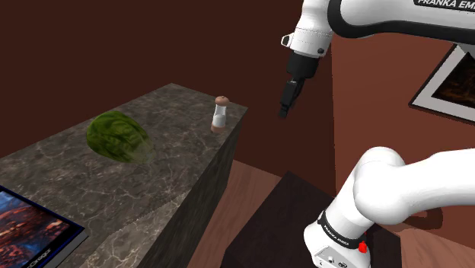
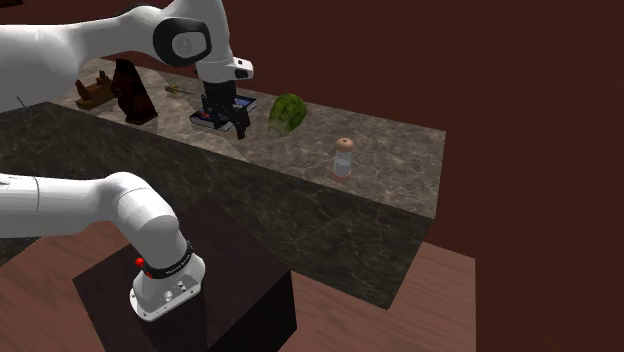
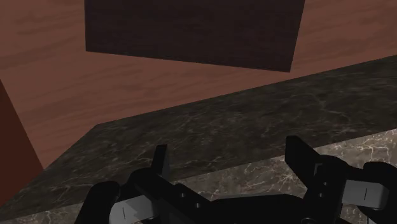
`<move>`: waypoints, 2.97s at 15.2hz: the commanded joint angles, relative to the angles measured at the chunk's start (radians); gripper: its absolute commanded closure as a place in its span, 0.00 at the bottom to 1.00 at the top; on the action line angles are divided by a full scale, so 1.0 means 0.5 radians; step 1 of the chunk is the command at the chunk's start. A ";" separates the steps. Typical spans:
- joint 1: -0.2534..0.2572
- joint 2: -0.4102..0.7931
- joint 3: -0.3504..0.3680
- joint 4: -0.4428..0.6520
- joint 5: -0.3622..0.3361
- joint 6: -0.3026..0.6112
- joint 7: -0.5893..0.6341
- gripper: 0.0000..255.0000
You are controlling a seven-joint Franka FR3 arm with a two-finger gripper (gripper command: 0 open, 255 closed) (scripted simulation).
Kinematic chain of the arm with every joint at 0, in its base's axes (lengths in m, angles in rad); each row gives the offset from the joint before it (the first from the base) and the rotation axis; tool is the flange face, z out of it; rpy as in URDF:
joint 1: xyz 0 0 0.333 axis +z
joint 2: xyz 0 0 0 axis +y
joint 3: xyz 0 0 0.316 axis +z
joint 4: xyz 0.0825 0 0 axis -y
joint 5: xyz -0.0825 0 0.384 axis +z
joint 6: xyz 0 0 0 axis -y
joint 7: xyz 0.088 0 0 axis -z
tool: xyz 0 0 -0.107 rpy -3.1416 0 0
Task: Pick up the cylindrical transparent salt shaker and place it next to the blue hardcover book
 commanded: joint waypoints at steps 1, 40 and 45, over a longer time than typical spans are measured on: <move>0.000 0.000 0.000 0.000 0.000 0.000 0.000 0.00; -0.181 2.455 -0.365 1.703 0.193 0.896 -0.825 0.00; -0.181 2.471 -0.363 1.684 0.197 0.931 -0.827 0.00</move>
